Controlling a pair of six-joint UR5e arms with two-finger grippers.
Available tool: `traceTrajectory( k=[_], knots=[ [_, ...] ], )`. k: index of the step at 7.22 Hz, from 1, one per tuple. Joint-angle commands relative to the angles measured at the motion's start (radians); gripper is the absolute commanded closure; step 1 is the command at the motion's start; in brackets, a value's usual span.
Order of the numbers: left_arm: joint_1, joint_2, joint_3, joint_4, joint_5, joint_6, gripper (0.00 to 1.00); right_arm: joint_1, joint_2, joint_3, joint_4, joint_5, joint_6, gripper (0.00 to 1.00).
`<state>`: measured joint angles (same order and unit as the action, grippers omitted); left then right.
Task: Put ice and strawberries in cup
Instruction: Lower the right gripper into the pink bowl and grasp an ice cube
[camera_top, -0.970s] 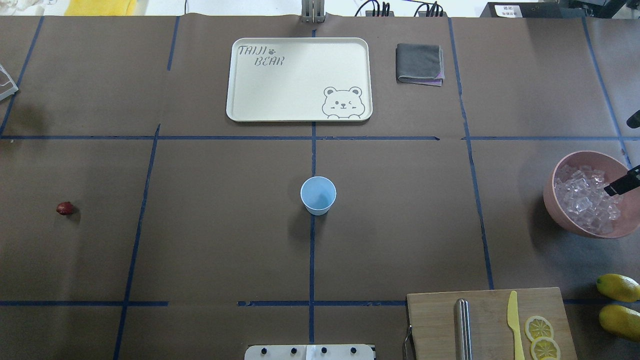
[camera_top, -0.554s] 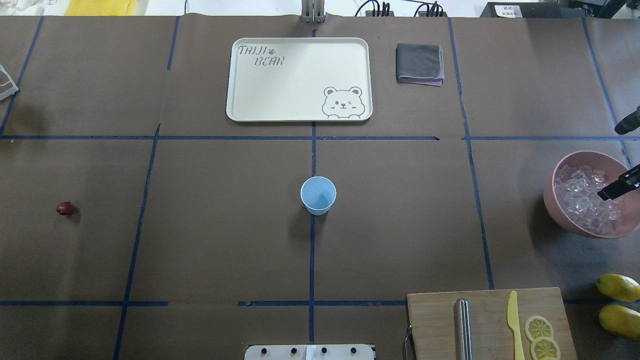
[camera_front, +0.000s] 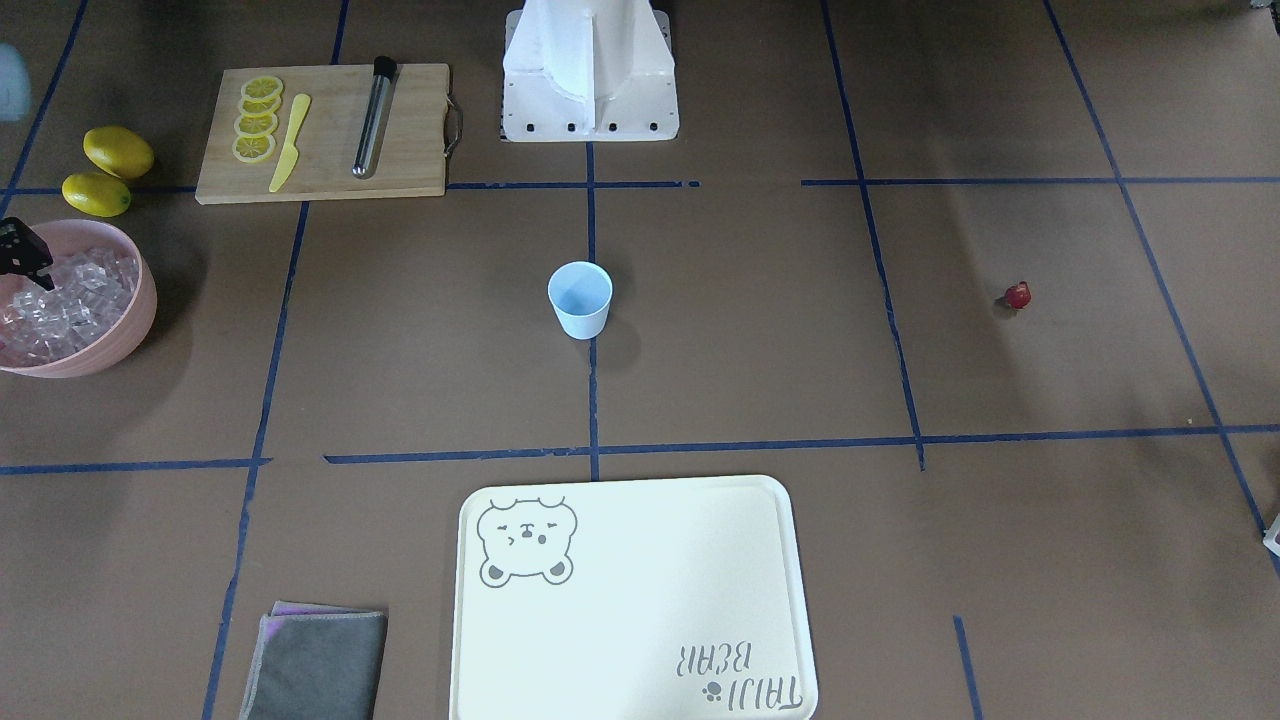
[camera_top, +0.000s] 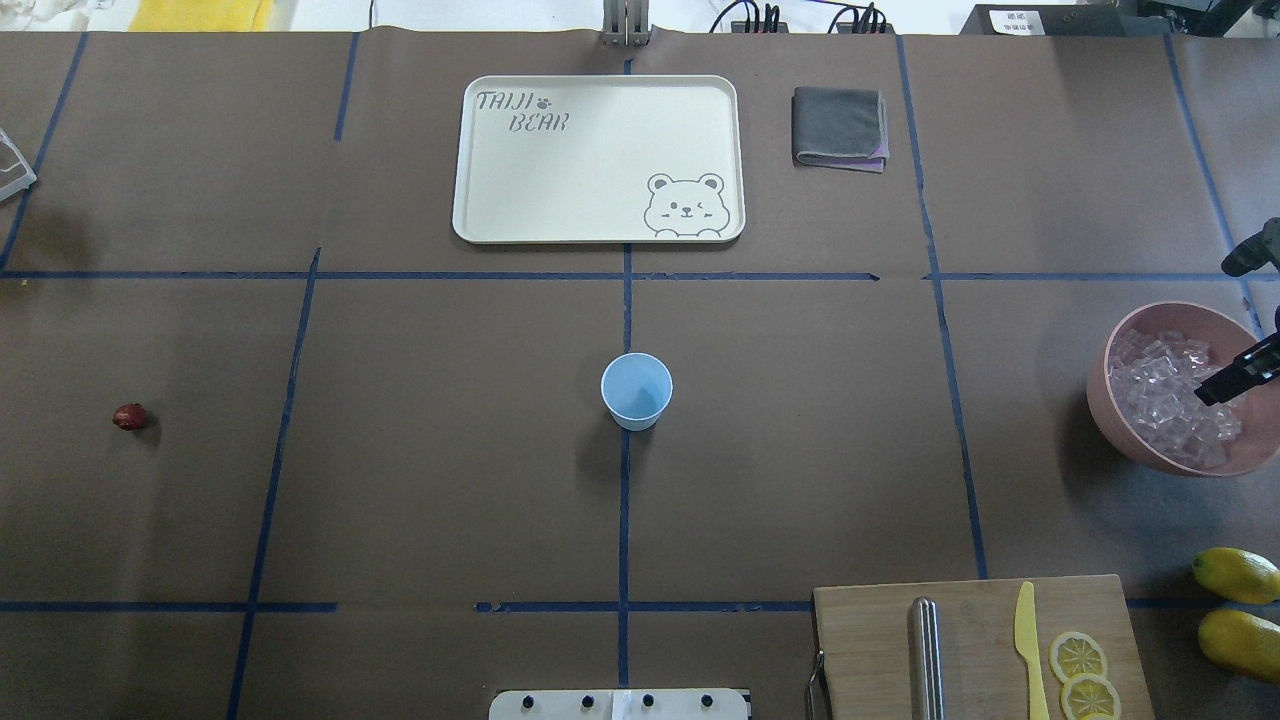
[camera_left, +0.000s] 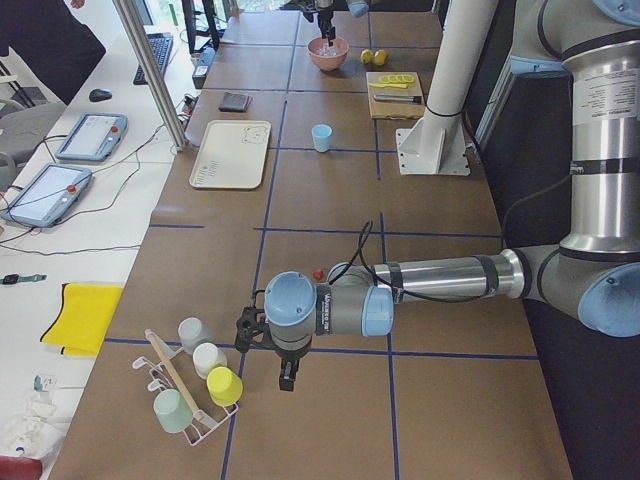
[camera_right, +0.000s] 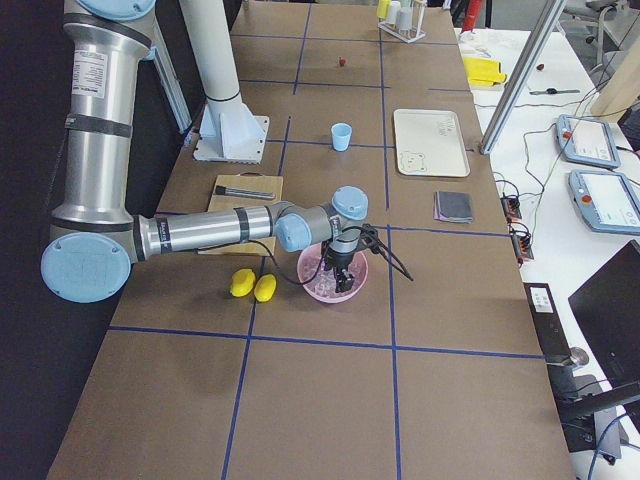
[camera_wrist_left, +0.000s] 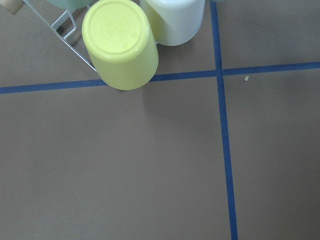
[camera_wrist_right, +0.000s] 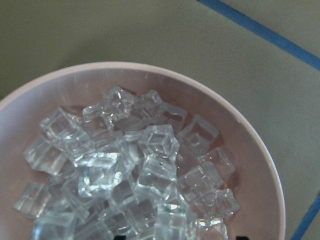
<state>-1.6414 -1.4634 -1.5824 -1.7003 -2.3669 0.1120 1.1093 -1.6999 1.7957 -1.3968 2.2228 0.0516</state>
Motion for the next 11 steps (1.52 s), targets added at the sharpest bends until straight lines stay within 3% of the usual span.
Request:
traceTrajectory(
  k=[1,2,6,8,11],
  knots=[
    [0.0,0.0,-0.001,-0.001,0.0,0.0,0.0,-0.011,0.006,-0.013,0.001,0.0,0.001,0.27],
    [0.0,0.0,-0.001,-0.002,0.0,0.0,0.0,-0.011,0.015,-0.019,0.001,0.0,0.001,0.28],
    [0.0,0.0,0.001,-0.002,0.0,0.0,0.0,-0.011,0.017,-0.016,0.001,0.003,0.004,0.98],
    [0.0,0.0,0.001,-0.002,0.0,0.0,0.0,-0.008,0.025,0.007,0.001,0.005,0.001,1.0],
    [0.0,0.0,-0.001,-0.004,-0.002,0.003,0.0,0.027,-0.004,0.224,-0.016,0.011,0.014,1.0]
  ],
)
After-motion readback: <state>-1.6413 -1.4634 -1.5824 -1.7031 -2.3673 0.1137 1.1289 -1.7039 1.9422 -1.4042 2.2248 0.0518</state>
